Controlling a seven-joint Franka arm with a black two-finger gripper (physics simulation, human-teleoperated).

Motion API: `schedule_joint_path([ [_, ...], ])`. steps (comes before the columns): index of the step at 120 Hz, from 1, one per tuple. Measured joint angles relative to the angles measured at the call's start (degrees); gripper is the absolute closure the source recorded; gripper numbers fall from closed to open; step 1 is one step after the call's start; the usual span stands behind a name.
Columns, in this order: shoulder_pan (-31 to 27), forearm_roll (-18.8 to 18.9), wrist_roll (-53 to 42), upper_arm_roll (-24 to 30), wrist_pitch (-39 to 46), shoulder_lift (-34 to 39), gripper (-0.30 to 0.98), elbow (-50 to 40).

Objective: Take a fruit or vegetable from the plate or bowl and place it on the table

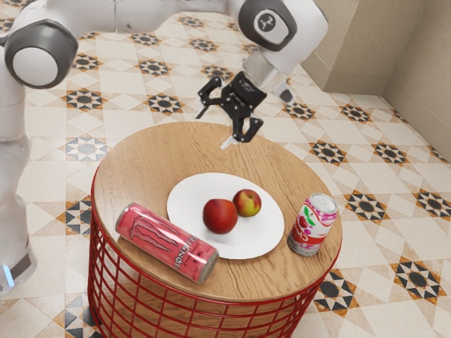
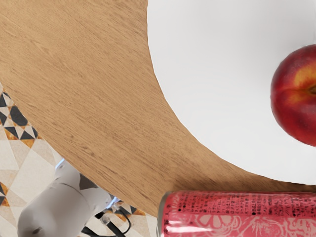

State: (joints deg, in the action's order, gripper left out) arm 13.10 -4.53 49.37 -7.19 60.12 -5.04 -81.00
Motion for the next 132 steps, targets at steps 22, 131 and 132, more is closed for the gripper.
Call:
schedule_joint_path([
  [22, -0.7, -0.8, 25.2, 0.2, 14.2, 2.9, 0.0, -0.8],
  [131, 6.4, 8.1, 28.5, 0.6, 43.5, 16.2, 0.0, -29.0],
  [132, 6.4, 8.1, 28.3, 0.6, 43.7, 16.2, 0.0, -29.1],
])
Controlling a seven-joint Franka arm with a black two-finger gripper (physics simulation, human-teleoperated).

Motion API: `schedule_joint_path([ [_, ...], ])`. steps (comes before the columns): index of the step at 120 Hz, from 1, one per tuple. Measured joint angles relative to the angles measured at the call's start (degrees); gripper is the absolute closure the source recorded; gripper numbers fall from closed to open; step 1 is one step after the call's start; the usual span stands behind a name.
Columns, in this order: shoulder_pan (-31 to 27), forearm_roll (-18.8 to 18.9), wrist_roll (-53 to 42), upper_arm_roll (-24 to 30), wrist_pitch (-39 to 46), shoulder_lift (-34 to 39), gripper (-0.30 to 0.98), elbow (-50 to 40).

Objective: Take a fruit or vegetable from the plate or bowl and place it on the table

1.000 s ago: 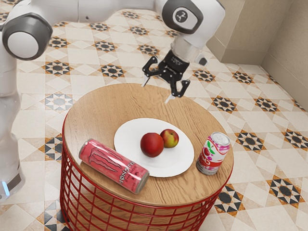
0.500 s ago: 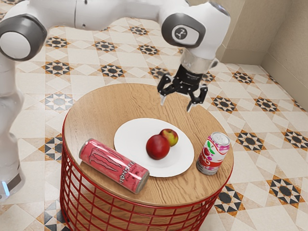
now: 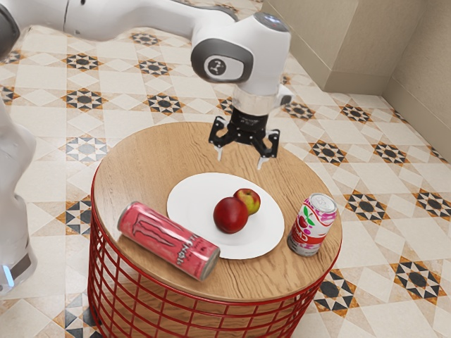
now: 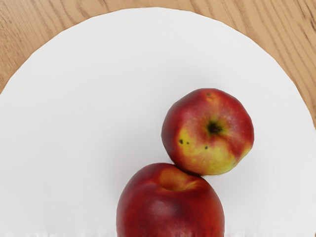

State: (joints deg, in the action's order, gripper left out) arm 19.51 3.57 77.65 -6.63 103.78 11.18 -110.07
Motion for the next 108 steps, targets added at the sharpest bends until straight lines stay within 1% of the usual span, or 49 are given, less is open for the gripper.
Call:
schedule_joint_path([
  [12, -1.3, -0.3, -3.5, 0.0, 1.3, 0.3, 0.0, -0.3],
  [42, -0.7, -2.6, -10.7, 0.3, 2.9, 0.0, 0.0, -0.6],
  [50, -0.2, -3.1, -11.7, 1.5, 3.1, 0.8, 0.0, -2.1],
  [57, -0.3, -3.8, -12.4, 2.5, 4.0, 3.0, 0.0, -5.6],
  [64, -1.9, -4.3, -13.0, 4.2, 5.0, 5.1, 0.0, -8.7],
  [80, -3.8, -6.5, -13.8, 8.1, 7.6, 7.3, 0.0, -13.7],
  [92, -4.2, -7.7, -14.0, 10.2, 9.5, 8.1, 0.0, -15.7],
  [108, -5.8, -9.1, -14.0, 11.2, 11.4, 9.7, 0.0, -17.8],
])
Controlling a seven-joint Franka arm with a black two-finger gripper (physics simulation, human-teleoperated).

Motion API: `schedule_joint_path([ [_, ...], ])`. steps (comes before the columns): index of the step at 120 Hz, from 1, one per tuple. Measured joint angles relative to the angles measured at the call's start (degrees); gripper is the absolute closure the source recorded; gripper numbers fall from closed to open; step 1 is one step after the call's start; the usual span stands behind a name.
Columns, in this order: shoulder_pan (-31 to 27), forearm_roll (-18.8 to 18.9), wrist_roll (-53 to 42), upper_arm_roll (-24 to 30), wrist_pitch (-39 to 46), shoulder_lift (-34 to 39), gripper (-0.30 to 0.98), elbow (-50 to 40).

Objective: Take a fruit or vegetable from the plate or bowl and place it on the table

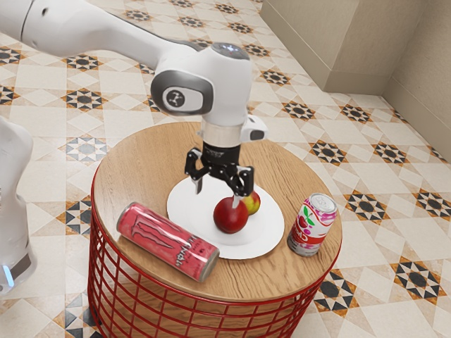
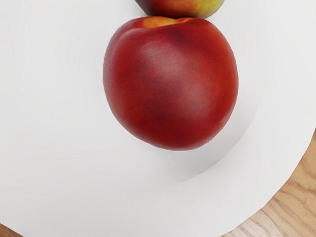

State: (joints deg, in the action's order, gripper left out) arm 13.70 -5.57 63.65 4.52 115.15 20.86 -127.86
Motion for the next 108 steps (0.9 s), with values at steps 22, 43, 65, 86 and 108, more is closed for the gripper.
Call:
schedule_joint_path([
  [22, -4.3, -1.3, -0.1, 0.4, 1.5, 1.3, 0.0, -2.0],
  [43, -7.9, -1.5, -0.3, 0.4, 2.1, -0.3, 0.0, -1.9],
  [65, -7.6, -1.5, -0.5, 0.5, 3.4, -2.9, 0.0, -1.4],
  [86, -7.2, -1.4, -0.6, 0.6, 5.0, -6.0, 0.0, -0.7],
  [108, -7.0, -1.4, -0.7, 0.7, 6.2, -7.8, 0.0, 0.2],
])
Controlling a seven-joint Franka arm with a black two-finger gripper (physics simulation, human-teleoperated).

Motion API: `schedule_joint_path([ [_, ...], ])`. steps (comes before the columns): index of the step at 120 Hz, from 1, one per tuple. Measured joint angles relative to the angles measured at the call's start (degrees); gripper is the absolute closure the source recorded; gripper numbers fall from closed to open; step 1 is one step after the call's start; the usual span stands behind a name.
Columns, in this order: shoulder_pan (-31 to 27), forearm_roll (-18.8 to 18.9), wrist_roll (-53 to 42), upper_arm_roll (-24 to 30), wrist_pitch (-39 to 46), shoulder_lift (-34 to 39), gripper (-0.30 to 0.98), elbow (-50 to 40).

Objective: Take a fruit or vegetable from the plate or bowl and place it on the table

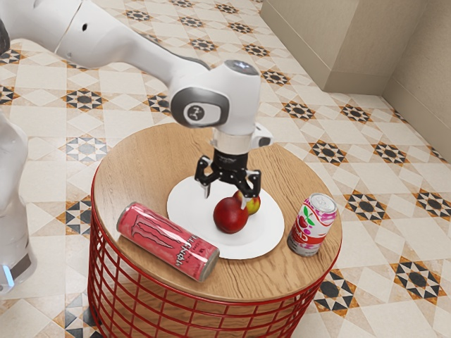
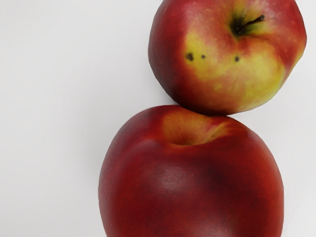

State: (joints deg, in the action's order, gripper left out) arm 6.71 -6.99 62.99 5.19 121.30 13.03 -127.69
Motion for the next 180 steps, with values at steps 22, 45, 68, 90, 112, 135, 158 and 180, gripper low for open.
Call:
schedule_joint_path([
  [22, 0.3, -0.3, 0.0, 0.2, 1.3, -1.2, 0.0, 0.0],
  [45, 0.3, -1.4, -0.1, 0.3, 2.2, -1.8, 0.0, 0.0],
  [68, 0.3, -2.6, -0.1, 0.3, 2.7, -3.2, 0.0, 0.0],
  [90, 0.1, -3.6, -0.2, 0.3, 3.0, -4.6, 0.0, 0.0],
  [112, 0.0, -3.9, -0.2, 0.3, 3.1, -5.1, 0.0, 0.0],
  [135, -0.1, -4.0, -0.2, 0.3, 3.2, -5.9, 0.0, 0.2],
  [158, -0.2, -4.4, -0.3, 0.2, 3.2, -6.9, 0.0, 0.8],
  [180, -0.3, -5.5, -0.3, 0.1, 3.2, -7.2, 0.12, 0.8],
])
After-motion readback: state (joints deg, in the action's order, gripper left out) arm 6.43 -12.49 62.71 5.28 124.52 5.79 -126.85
